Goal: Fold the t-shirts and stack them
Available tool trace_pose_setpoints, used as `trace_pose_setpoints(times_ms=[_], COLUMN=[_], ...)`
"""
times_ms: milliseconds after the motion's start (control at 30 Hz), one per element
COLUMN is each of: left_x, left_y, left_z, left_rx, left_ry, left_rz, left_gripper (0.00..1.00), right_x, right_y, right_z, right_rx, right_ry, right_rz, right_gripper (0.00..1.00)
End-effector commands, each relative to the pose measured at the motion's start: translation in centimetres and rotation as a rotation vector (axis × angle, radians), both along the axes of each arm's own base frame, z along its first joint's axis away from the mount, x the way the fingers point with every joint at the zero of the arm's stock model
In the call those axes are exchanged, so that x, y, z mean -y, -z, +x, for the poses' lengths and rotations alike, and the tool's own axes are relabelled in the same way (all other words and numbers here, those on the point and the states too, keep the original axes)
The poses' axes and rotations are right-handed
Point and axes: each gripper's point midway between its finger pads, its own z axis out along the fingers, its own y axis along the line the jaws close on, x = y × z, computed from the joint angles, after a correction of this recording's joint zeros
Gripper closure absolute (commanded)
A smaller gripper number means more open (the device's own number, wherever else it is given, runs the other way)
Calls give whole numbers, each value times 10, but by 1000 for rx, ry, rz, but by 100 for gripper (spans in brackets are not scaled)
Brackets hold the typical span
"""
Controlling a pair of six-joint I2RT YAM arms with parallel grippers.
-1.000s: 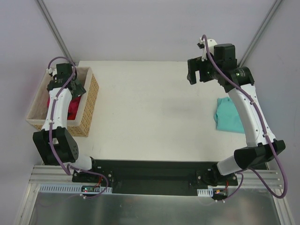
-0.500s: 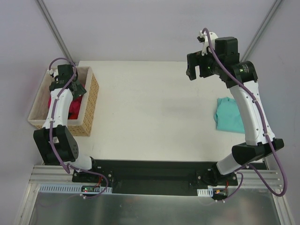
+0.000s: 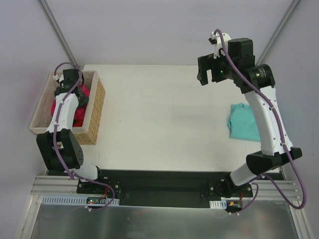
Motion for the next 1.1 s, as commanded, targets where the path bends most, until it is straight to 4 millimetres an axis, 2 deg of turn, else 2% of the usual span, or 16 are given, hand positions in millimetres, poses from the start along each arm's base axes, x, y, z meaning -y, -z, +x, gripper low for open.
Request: trace_pose_setpoints(times_ms=[0, 33, 67, 233, 433, 667, 833, 1067], left_x=[10, 10, 10, 15, 20, 23, 24, 35], left_y=[5, 3, 2, -4, -22, -62, -81, -122], left_z=[-15, -14, -15, -13, -14, -15, -19, -23], left_rx=[-36, -31, -26, -2, 53, 190, 231, 348], left_ry=[11, 10, 6, 15, 56, 122, 164, 254], left_rz=[-39, -39, -39, -59, -60, -11, 22, 49], left_gripper=[90, 97, 100, 100, 100, 100, 100, 100], right_x=[0, -1, -1, -2, -6, -18, -25, -33], right_y=[-9, -9, -9, -3, 9, 11, 14, 17], right_z=[-2, -2, -2, -5, -7, -2, -2, -3], right_rx=[21, 22, 24, 13, -4, -1, 1, 11], right_ry=[2, 1, 0, -5, -12, -27, -38, -47], right_rz=[-6, -8, -8, -13, -6, 28, 41, 56], right_gripper=[4, 4, 4, 4, 4, 4, 4, 4])
